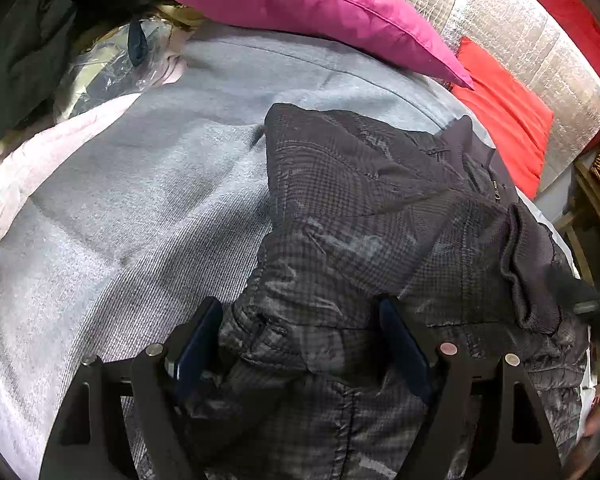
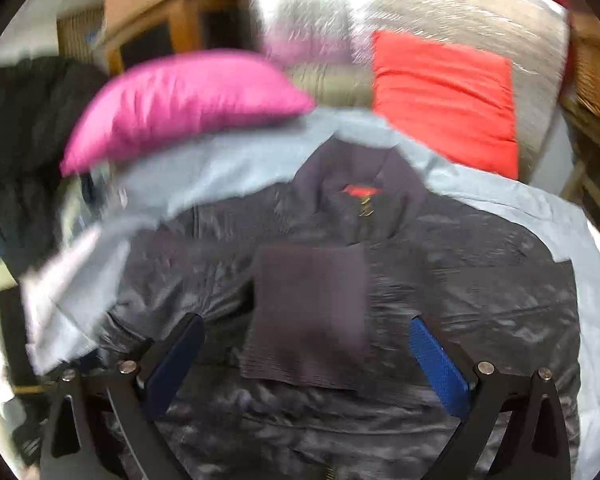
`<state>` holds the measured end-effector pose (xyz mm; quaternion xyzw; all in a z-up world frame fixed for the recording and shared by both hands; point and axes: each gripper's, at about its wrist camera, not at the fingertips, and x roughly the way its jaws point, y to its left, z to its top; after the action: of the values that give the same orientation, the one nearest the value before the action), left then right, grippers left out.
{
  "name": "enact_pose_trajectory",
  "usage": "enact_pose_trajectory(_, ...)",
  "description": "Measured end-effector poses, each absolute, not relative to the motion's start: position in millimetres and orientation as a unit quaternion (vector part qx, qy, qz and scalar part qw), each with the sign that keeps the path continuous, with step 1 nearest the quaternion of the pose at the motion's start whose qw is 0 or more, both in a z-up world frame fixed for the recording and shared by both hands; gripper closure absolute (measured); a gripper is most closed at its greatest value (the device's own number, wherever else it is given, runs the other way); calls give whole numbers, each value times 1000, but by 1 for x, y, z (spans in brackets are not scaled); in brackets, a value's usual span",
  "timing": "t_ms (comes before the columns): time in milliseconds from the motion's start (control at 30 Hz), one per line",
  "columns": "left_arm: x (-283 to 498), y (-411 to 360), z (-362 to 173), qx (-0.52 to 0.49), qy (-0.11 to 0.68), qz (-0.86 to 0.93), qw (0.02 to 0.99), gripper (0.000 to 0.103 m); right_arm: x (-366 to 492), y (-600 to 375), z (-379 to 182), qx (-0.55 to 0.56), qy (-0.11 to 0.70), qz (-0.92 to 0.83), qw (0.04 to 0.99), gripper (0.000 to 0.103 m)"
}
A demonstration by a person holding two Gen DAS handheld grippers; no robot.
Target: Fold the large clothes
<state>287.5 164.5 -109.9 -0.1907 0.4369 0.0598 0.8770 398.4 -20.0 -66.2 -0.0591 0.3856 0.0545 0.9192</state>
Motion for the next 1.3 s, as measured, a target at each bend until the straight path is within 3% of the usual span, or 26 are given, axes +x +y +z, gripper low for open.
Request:
enact_pose_trajectory(33, 287, 165, -110, -192, 436, 59, 877, 21, 406, -12, -77, -77, 403, 48, 911, 2)
enact_pose_trajectory(67, 287, 165, -110, -192, 436, 58, 877, 21, 412, -7, -86, -92, 410, 35, 907, 10)
enact_pose_trajectory(100, 287, 165, -110, -192, 436, 55, 877, 18, 418, -8, -93, -104, 417, 10, 903, 25)
enact_pose_trajectory(133, 287, 165, -110, -192, 437, 51, 877, 17, 417, -13, -96, -94, 425, -5, 901, 62)
enact_pose_trajectory(167, 287, 165, -110, -190, 437, 49, 878, 17, 417, -23, -98, -71, 434, -7, 898, 83)
enact_pose_trajectory(333, 286, 165, -112, -186, 434, 48, 880, 17, 407, -81, -76, -10, 419, -38, 907, 91)
enact_pose_trajectory(533, 288, 163, -111, -182, 437, 54, 879, 17, 383, -191, -45, 131, 385, -54, 912, 91)
enact_pose_trajectory(800, 283, 168, -92, -180, 427, 71, 883, 17, 377, -290, -91, 309, 400, -8, 863, 88)
enact_pose_trajectory(833, 280, 170, -87, -183, 422, 71, 885, 17, 375, -298, -96, 326, 398, -8, 857, 83)
enact_pose_trajectory(900, 274, 174, -77, -193, 411, 63, 889, 17, 371, -310, -102, 350, 391, -13, 851, 58)
enact_pose_trajectory(933, 270, 176, -73, -203, 408, 55, 889, 17, 369, -315, -104, 362, 382, -1, 850, 25)
enact_pose_trajectory(967, 267, 177, -71, -215, 406, 46, 887, 17, 368, -318, -103, 371, 372, 15, 851, 16)
enact_pose_trajectory(1167, 252, 192, -78, -378, 421, -34, 824, 17, 359, -308, -98, 373, 370, 51, 849, 16)
enact_pose_trajectory(1300, 242, 184, -72, -428, 412, -71, 801, 17, 343, -302, -97, 390, 358, 50, 847, 16)
